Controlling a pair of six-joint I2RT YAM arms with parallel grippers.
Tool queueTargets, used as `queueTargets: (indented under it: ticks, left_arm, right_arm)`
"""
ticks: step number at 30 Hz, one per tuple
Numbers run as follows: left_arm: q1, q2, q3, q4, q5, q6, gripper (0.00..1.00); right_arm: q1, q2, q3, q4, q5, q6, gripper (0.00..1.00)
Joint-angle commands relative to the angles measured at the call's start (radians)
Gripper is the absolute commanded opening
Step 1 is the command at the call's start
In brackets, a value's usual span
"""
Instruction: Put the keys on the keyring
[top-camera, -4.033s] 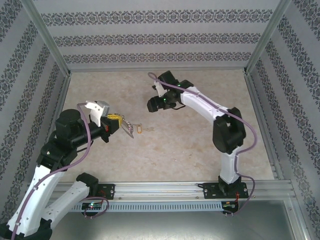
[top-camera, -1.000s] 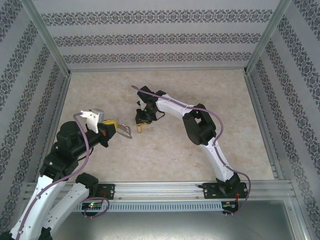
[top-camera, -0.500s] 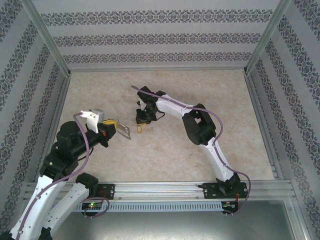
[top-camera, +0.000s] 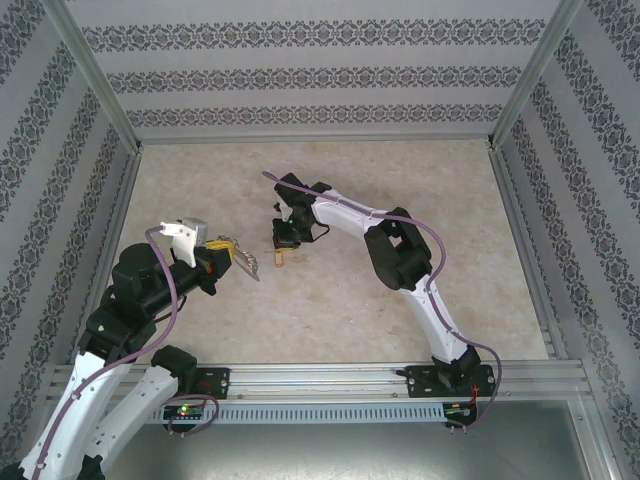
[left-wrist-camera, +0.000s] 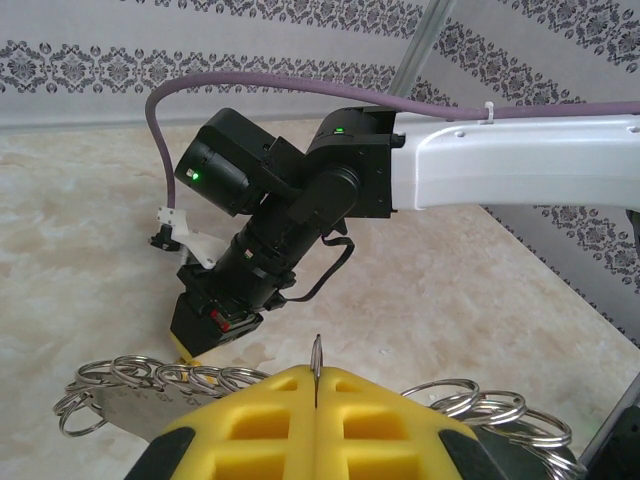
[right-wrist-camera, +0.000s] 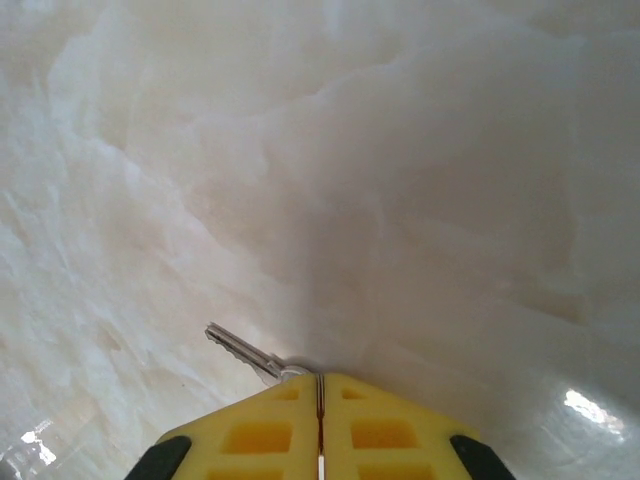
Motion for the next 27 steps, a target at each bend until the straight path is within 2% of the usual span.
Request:
queueTargets:
  ticks: [1,4,12,15,20,23,27]
  left_arm:
    - [0.01,-0.014,0.007,0.042,0.022,-0.002,0.0]
    - [0.008,-0.007,0.018,0.035,0.038,0.025,0.0]
    - [0.009,0.057,0.067,0.053,0.106,0.099,0.0]
    - [0.009,0.09,0.083,0.096,0.145,0.113,0.0]
    - [0.01,0.169,0.171,0.086,0.209,0.209,0.0]
    - [0.01,0.216,0.236,0.068,0.251,0.262,0.0]
    - [0.01,0.289,0.318,0.073,0.369,0.286,0.0]
  right_arm:
    - [0.004,-0.024,-0.027,-0.01,0.003,-0.021,0.04]
    - [-0.007,-0.104,-0.071,0.018,0.016,-0.083,0.01]
    - [-0.017,-0.501,-0.402,0.292,0.014,-0.347,0.0]
    - [-0.024,-0.648,-0.523,0.398,-0.034,-0.434,0.0]
    - [-0.039,-0.884,-0.673,0.52,-0.102,-0.626,0.0]
    - [-0.055,-0.993,-0.711,0.545,-0.153,-0.706,0.0]
    - [-0.086,-1.069,-0.693,0.546,-0.282,-0.707,0.0]
